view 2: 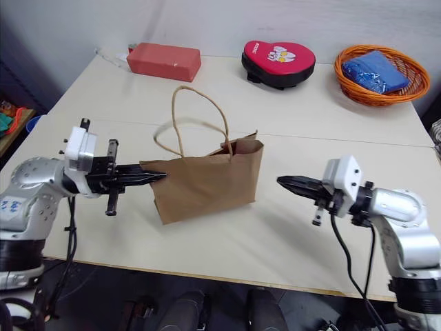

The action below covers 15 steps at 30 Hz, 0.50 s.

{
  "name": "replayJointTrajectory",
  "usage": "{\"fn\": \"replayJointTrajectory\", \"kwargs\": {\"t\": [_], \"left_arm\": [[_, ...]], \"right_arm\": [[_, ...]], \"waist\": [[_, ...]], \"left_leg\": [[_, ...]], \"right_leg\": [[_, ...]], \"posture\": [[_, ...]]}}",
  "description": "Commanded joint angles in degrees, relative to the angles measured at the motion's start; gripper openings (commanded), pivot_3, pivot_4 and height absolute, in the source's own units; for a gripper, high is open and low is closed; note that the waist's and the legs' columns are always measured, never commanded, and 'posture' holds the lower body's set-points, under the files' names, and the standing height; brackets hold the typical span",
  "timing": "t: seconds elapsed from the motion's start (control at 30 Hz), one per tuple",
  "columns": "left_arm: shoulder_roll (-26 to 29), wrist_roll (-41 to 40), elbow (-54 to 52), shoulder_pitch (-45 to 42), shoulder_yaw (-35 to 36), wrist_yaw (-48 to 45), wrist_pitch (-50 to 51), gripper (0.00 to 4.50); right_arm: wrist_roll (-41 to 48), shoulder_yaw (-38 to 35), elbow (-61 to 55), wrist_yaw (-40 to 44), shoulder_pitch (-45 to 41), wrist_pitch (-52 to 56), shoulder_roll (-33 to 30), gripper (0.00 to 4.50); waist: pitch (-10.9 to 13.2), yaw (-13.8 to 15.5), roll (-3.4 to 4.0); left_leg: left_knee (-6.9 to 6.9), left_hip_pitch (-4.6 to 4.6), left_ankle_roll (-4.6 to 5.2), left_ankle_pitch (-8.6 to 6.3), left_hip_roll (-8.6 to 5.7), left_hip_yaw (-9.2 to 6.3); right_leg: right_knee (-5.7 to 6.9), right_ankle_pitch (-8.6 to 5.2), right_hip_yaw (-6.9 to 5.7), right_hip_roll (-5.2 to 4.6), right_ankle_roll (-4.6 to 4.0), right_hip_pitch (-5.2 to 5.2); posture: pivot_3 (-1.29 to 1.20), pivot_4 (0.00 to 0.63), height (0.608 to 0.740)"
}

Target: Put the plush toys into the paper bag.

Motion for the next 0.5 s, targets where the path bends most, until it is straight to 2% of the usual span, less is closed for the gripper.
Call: {"fn": "replayJointTrajectory", "kwargs": {"t": [0.03,0.23,0.33,0.43,0.47,0.5], "left_arm": [[-1.8,2.7,7.6,-5.9,-4.1,-7.7,-4.4,0.03],[-5.7,8.7,21.7,-11.7,-7.7,-12.6,-13.8,0.03],[-7.4,9.2,25.1,-13.4,-7.0,-10.3,-15.1,0.03],[-6.7,9.7,25.6,-13.6,-6.7,-9.2,-14.3,0.03],[-5.8,8.9,24.0,-12.9,-6.4,-9.5,-12.4,0.43],[-5.1,8.6,22.6,-12.3,-5.9,-9.3,-12.1,0.63]], "right_arm": [[-0.3,-5.2,1.9,1.8,1.3,-4.3,-2.5,0.00],[0.1,-7.0,2.3,1.3,3.1,-5.6,-3.1,0.00],[0.2,-6.8,1.2,0.1,3.8,-5.6,-2.4,0.00],[0.2,-6.4,0.9,-0.6,4.2,-5.8,-1.8,0.00],[0.3,-6.2,0.8,-0.7,4.2,-5.7,-1.6,0.00],[0.3,-6.1,0.9,-0.8,4.1,-5.7,-1.4,0.00]], "waist": [[0.0,-0.2,0.00],[0.0,-1.7,0.00],[0.0,-1.6,0.00],[0.0,-1.4,-0.01],[0.0,-1.5,-0.01],[0.0,-1.6,-0.01]], "left_leg": [[0.02,0.00,0.01,0.00,0.00,0.04],[0.15,0.03,0.03,0.00,0.10,0.12],[0.25,0.01,0.03,0.00,0.11,0.11],[0.33,-0.02,0.03,0.00,0.10,0.08],[0.35,-0.01,0.03,0.00,0.09,0.08],[0.35,-0.01,0.03,0.00,0.09,0.08]], "right_leg": [[0.05,0.00,0.02,0.02,0.01,-0.01],[0.53,0.01,0.07,0.11,0.01,-0.08],[0.59,0.01,0.08,0.12,0.01,-0.09],[0.61,0.01,0.09,0.08,0.01,-0.09],[0.62,0.01,0.09,0.07,0.01,-0.08],[0.62,0.01,0.10,0.07,0.01,-0.09]], "posture": [[0.00,0.150,0.740],[0.00,0.150,0.740],[0.00,0.150,0.740],[0.00,0.150,0.740],[0.00,0.150,0.740],[0.00,0.150,0.740]]}}
